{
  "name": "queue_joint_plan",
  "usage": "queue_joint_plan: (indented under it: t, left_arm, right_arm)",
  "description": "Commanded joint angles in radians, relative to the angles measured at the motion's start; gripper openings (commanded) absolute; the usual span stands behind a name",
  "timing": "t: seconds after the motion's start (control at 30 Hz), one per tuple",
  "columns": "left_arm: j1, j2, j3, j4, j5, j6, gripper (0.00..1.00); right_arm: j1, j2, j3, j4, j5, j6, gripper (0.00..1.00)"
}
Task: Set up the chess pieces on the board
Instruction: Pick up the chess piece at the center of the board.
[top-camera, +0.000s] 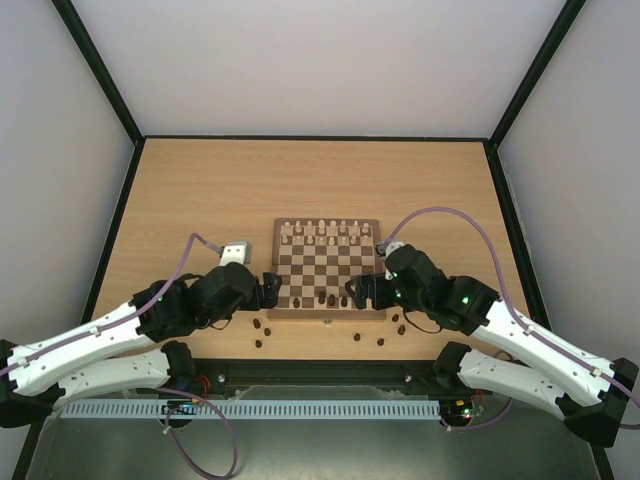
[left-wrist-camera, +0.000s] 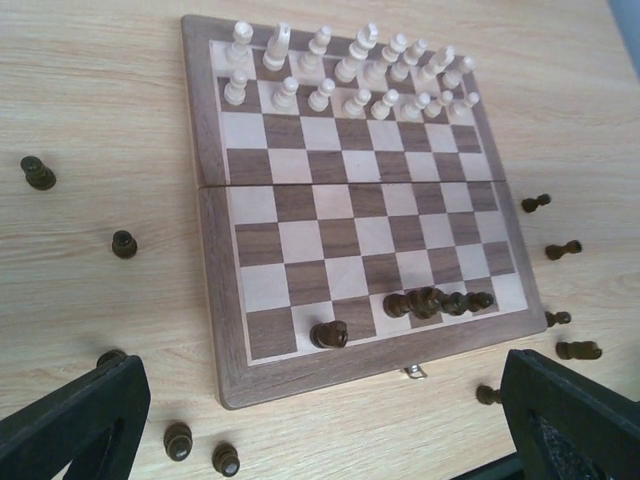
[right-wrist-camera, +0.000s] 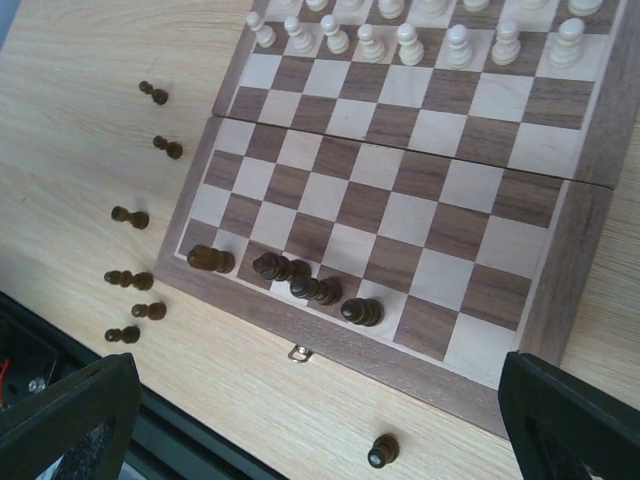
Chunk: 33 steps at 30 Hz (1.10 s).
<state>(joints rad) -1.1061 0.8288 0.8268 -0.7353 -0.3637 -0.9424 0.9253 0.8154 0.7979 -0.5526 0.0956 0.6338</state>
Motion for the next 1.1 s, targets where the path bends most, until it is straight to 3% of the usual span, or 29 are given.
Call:
queue_joint_plan:
  t: [0.0, 0.27, 0.63, 0.73, 0.87, 1.07]
  left_arm:
    - [-0.005, -0.052, -0.026, 0.032, -0.023, 0.022, 0.99]
    - [-0.004, 0.019, -0.015, -0.086, -0.003, -0.065, 0.99]
    - [-0.008, 0.178, 0.097, -0.314, 0.131, -0.183, 0.99]
    - [-0.009, 0.219, 0.099, -0.347, 0.167, -0.220, 0.91]
    - [-0.020, 0.277, 0.076, -0.331, 0.218, -0.263, 0.71]
    - [-0.016, 0.367, 0.055, -0.326, 0.216, -0.283, 0.61]
  right_arm:
    - [0.005, 0.002, 0.000, -0.038, 0.063, 0.056, 0.99]
    - [0.006, 0.027, 0.006, -0.056, 0.038, 0.063, 0.99]
    - [0.005, -0.005, 0.020, -0.003, -0.095, -0.079, 0.99]
    - [0.006, -0.026, 0.011, 0.011, -0.142, -0.092, 0.99]
    - [0.006, -0.067, 0.005, 0.027, -0.197, -0.104, 0.99]
    - [0.004, -0.098, 0.003, 0.034, -0.242, -0.114, 0.99]
